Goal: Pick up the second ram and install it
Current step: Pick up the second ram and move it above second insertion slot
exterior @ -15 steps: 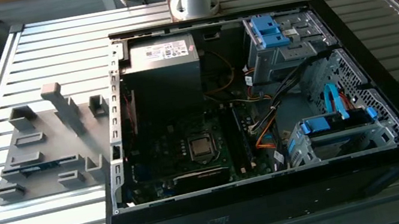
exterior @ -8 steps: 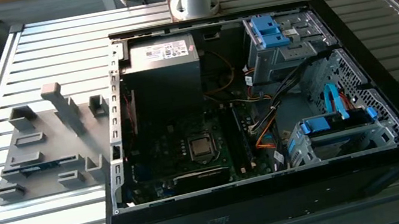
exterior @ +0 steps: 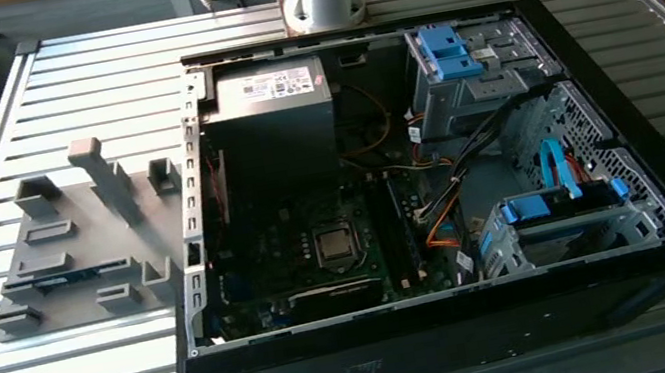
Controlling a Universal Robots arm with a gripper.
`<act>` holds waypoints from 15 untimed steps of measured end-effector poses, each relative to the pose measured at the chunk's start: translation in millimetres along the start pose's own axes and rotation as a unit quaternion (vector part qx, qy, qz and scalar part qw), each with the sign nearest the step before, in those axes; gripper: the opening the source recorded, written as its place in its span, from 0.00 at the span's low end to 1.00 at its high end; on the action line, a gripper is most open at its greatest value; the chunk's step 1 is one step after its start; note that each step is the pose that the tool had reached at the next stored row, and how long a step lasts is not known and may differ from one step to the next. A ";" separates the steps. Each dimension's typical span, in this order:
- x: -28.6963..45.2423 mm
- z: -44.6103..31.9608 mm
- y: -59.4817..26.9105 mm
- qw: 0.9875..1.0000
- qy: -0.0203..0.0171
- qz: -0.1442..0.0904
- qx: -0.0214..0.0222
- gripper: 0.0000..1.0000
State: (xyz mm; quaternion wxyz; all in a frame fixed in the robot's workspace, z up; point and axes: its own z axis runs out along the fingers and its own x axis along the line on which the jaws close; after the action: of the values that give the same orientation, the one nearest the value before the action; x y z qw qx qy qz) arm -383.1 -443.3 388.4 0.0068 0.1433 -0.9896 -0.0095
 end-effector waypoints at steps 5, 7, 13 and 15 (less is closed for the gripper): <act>0.1 0.0 -0.2 1.000 0.000 -0.010 0.000 0.11; 0.1 0.0 -0.3 1.000 0.000 -0.014 0.000 0.11; 0.2 -0.1 -0.4 1.000 0.001 -0.027 0.000 0.11; 0.2 -0.1 -0.4 1.000 0.001 -0.031 0.000 0.11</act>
State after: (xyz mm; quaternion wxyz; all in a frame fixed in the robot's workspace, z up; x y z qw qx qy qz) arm -383.3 -443.7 388.5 0.0071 0.1737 -0.9847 -0.0093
